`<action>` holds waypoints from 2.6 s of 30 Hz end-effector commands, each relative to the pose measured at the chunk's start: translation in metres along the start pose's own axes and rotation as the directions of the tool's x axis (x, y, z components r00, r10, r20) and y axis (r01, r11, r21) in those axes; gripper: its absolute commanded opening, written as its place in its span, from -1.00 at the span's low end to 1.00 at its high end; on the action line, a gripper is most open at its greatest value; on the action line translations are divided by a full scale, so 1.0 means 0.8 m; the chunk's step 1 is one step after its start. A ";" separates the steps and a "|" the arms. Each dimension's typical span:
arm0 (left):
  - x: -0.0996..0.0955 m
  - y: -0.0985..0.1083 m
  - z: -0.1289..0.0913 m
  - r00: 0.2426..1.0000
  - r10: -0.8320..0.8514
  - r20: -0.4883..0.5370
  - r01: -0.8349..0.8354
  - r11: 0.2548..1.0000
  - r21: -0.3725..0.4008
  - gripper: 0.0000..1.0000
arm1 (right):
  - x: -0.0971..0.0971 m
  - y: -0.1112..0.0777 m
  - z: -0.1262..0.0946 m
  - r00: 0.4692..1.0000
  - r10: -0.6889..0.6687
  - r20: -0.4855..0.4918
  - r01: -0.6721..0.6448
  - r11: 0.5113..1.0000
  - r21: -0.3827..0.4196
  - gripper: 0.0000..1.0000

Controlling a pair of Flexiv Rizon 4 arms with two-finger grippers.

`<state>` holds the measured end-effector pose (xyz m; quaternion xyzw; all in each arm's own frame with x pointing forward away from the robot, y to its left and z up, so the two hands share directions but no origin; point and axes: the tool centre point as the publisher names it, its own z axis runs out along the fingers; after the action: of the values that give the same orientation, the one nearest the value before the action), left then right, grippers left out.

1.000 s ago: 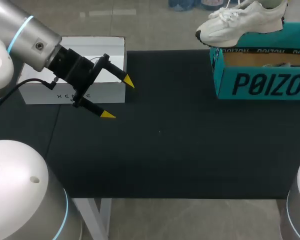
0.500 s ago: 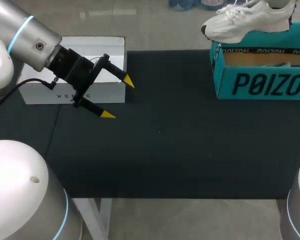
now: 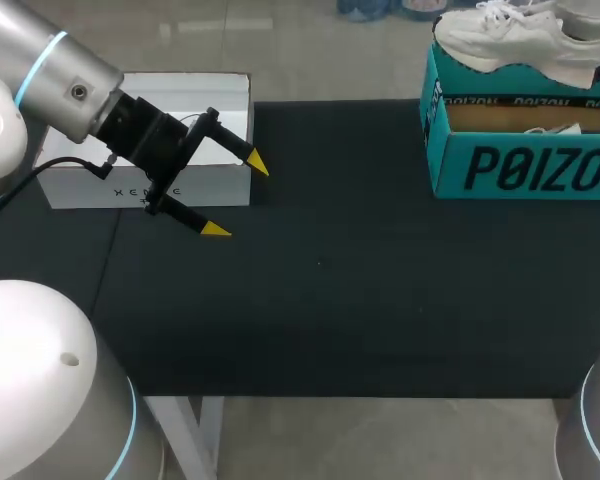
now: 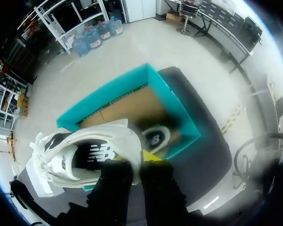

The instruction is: Take the shoe out of the shoebox, open the shoe tongue, remove and reinsert the insole, then place the shoe into the shoebox

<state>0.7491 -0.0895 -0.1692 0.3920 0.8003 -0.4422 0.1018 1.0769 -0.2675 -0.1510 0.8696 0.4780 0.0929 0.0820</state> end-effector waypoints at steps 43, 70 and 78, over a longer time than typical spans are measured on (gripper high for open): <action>0.000 0.000 0.000 1.000 0.000 -0.003 0.000 1.000 -0.002 1.00 | -0.045 0.146 0.180 0.992 -0.120 0.035 0.120 0.993 0.004 -1.00; 0.000 0.000 0.000 1.000 0.000 -0.003 0.000 1.000 -0.002 1.00 | -0.045 0.160 0.259 0.991 -0.126 0.038 0.124 0.991 0.053 -1.00; 0.000 0.000 0.000 1.000 0.000 -0.003 0.000 1.000 -0.002 1.00 | -0.049 0.143 0.274 0.990 -0.134 0.045 0.131 0.990 0.052 -1.00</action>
<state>0.7492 -0.0894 -0.1692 0.3919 0.8003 -0.4422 0.1018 1.2007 -0.3742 -0.3355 0.8398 0.5345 0.0536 0.0781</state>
